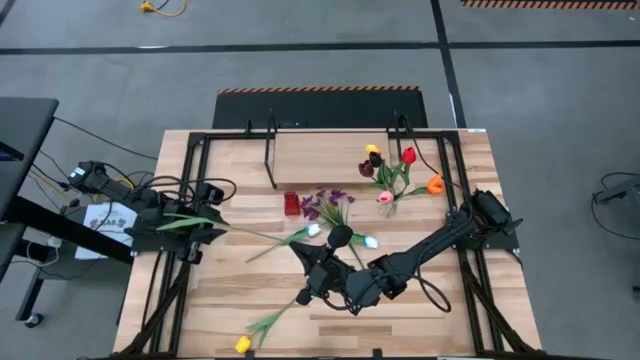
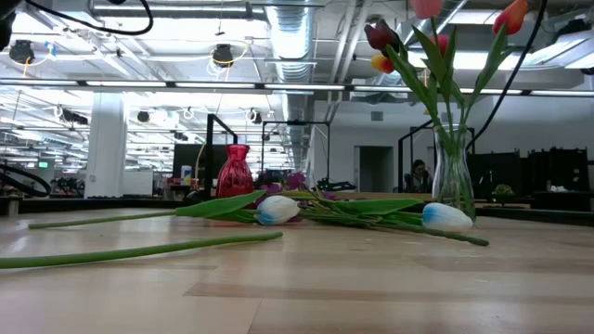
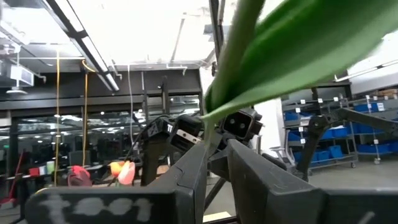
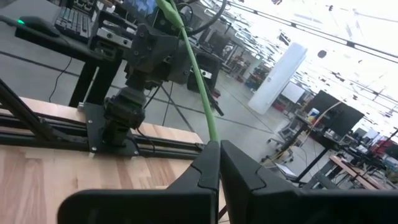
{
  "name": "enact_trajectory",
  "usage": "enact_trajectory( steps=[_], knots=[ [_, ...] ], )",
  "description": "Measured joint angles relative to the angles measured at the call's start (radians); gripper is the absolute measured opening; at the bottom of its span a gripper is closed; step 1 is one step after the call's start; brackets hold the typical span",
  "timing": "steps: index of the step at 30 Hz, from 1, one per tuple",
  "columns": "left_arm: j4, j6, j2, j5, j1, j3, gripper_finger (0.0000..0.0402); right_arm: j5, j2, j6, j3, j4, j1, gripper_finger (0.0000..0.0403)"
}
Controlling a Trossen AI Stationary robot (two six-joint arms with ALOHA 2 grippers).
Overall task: Pick and place flowers into a vace then onto a shelf
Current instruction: Put the black flower into the transparent vase
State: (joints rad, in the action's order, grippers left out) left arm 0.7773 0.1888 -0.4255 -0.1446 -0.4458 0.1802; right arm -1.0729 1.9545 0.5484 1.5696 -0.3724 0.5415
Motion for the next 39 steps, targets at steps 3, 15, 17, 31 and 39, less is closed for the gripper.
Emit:
enact_trajectory(
  steps=[3, 15, 17, 31, 39],
  knots=[
    [0.000, 0.000, 0.000, -0.001, 0.000, 0.000, 0.0056, 0.001, 0.000, -0.003, 0.000, 0.006, 0.000, 0.0000],
    [0.012, -0.003, 0.000, 0.001, 0.000, 0.000, 0.0056, 0.002, 0.002, -0.062, 0.000, 0.059, 0.000, 0.0000],
    [0.023, -0.004, 0.000, 0.001, 0.000, 0.000, 0.0056, 0.001, 0.002, -0.062, 0.000, 0.059, 0.000, 0.0000],
    [0.053, 0.001, 0.000, 0.001, 0.000, 0.000, 0.0056, -0.002, 0.002, -0.089, 0.000, 0.088, 0.013, 0.0000],
    [0.056, 0.006, 0.000, -0.007, 0.000, 0.000, 0.0050, -0.002, 0.002, -0.089, 0.000, 0.097, 0.014, 0.0000]
  ],
)
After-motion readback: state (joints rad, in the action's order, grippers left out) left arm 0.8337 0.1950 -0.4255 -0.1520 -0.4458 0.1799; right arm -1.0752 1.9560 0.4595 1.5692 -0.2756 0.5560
